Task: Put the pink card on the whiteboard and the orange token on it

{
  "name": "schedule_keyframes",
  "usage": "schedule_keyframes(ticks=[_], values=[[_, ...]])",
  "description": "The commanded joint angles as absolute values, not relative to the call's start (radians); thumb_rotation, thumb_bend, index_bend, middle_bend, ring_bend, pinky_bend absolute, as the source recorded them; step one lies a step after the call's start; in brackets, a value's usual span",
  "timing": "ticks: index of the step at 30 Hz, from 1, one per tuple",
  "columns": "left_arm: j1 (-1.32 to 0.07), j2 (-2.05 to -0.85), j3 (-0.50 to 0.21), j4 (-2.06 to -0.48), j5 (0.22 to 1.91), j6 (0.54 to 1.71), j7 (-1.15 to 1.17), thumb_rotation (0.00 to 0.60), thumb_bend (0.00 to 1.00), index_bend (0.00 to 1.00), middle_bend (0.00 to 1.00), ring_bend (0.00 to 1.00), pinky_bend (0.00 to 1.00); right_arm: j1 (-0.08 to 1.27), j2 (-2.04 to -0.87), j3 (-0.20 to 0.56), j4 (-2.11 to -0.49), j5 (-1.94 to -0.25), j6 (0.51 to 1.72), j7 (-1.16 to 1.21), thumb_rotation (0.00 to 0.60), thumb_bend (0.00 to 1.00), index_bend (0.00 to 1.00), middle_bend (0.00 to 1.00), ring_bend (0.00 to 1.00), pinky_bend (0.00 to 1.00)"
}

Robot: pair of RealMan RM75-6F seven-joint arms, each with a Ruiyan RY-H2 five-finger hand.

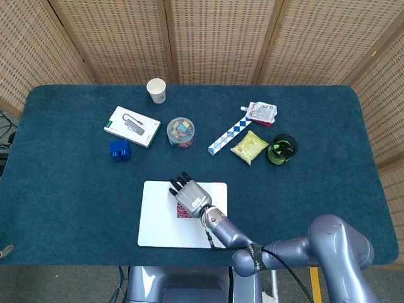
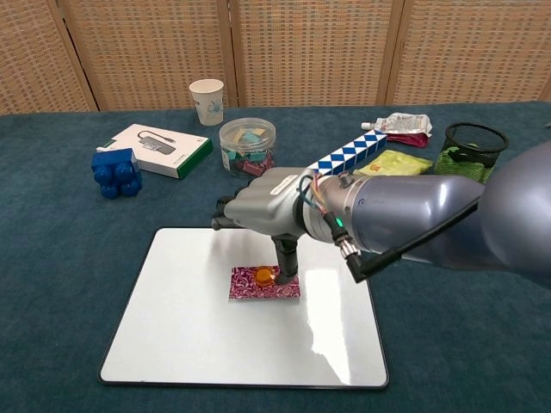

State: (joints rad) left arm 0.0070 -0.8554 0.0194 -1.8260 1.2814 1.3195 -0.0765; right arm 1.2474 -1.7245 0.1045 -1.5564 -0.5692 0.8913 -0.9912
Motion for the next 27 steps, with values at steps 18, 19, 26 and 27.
schedule_keyframes(ticks=[18, 19, 26, 27], values=[[0.044, -0.837, 0.038, -1.866, 1.373, 1.411, -0.079, 0.6, 0.0, 0.0, 0.0, 0.0, 0.0, 0.793, -1.258, -0.006, -1.674, -1.19, 1.241, -0.293, 0.6, 0.02, 0.0, 0.0, 0.0, 0.0], [0.046, -0.836, 0.038, -1.867, 1.379, 1.418, -0.079, 0.6, 0.0, 0.0, 0.0, 0.0, 0.0, 0.752, -1.241, -0.017, -1.659, -1.205, 1.279, -0.248, 0.6, 0.0, 0.0, 0.0, 0.0, 0.0], [0.065, -0.833, 0.04, -1.871, 1.401, 1.461, -0.078, 0.6, 0.0, 0.0, 0.0, 0.0, 0.0, 0.551, -1.165, -0.058, -1.637, -1.236, 1.425, -0.007, 0.6, 0.0, 0.0, 0.0, 0.0, 0.0], [0.066, -0.833, 0.04, -1.872, 1.403, 1.465, -0.079, 0.6, 0.0, 0.0, 0.0, 0.0, 0.0, 0.536, -1.162, -0.062, -1.632, -1.236, 1.434, 0.008, 0.6, 0.0, 0.0, 0.0, 0.0, 0.0]])
